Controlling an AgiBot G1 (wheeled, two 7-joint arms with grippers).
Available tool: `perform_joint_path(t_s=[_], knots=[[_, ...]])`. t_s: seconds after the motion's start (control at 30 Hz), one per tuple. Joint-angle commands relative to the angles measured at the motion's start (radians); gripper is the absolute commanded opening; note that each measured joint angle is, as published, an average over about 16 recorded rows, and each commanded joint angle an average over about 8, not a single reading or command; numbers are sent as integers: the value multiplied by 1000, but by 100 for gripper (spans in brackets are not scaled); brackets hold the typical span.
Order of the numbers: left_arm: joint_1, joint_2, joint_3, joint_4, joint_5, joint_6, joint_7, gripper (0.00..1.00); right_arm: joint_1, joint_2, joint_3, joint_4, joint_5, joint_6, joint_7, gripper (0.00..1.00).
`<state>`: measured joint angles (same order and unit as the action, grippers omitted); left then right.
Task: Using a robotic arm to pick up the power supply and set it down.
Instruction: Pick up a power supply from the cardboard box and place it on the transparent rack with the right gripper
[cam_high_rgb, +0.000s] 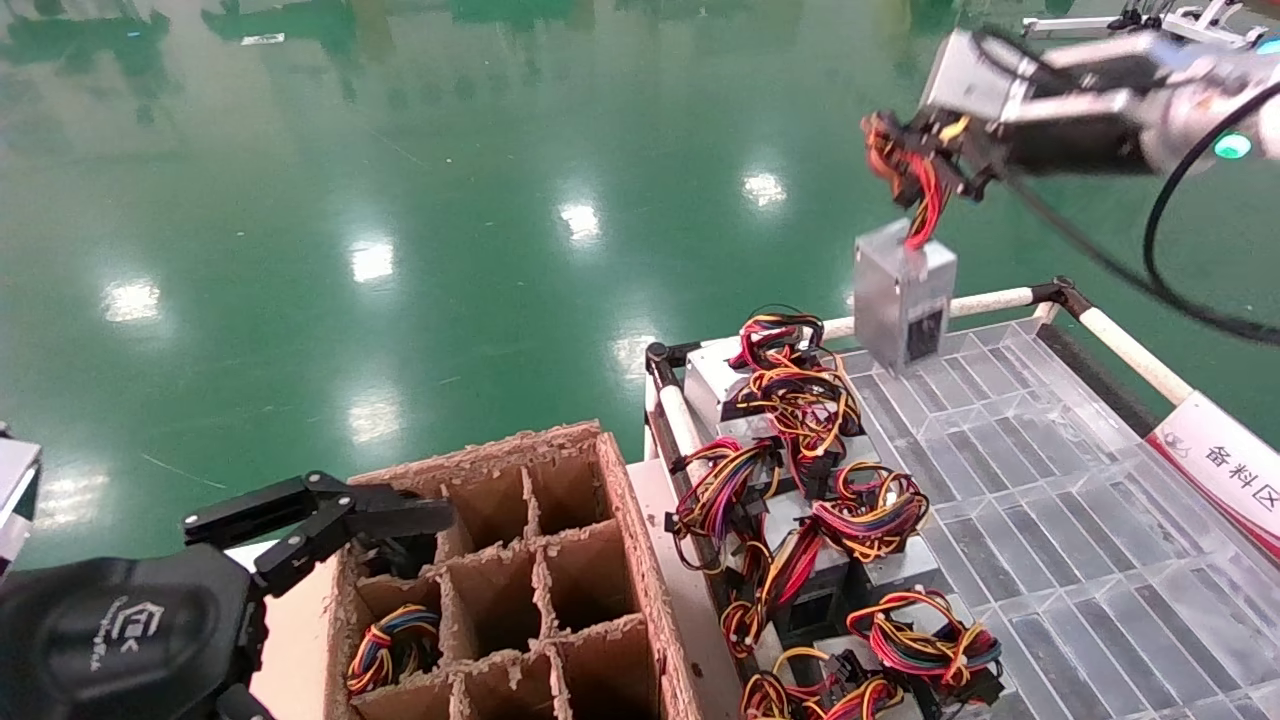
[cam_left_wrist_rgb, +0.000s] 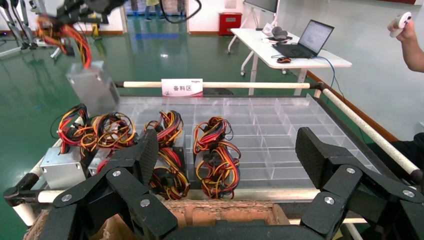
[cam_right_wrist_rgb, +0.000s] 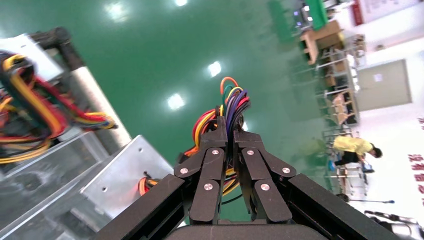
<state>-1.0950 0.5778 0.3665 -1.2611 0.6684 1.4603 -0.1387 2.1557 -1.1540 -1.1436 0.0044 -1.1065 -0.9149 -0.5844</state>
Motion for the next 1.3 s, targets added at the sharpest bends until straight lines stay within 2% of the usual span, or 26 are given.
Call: perform_joint_path(t_s=[0.03,0.33,0.67,1.3], knots=[[0,0,0,0,0,0,0,100,-12,-9,-6,-1,-9,5,-7,0],[0,0,0,0,0,0,0,100,-78,-42,-7,-13,-9,8,17,0],[0,0,0,0,0,0,0,100,-149,-61,19,-19,27,49,54,0],[0,0,0,0,0,0,0,100,-275,-2,140,-5,201,112,64,0]])
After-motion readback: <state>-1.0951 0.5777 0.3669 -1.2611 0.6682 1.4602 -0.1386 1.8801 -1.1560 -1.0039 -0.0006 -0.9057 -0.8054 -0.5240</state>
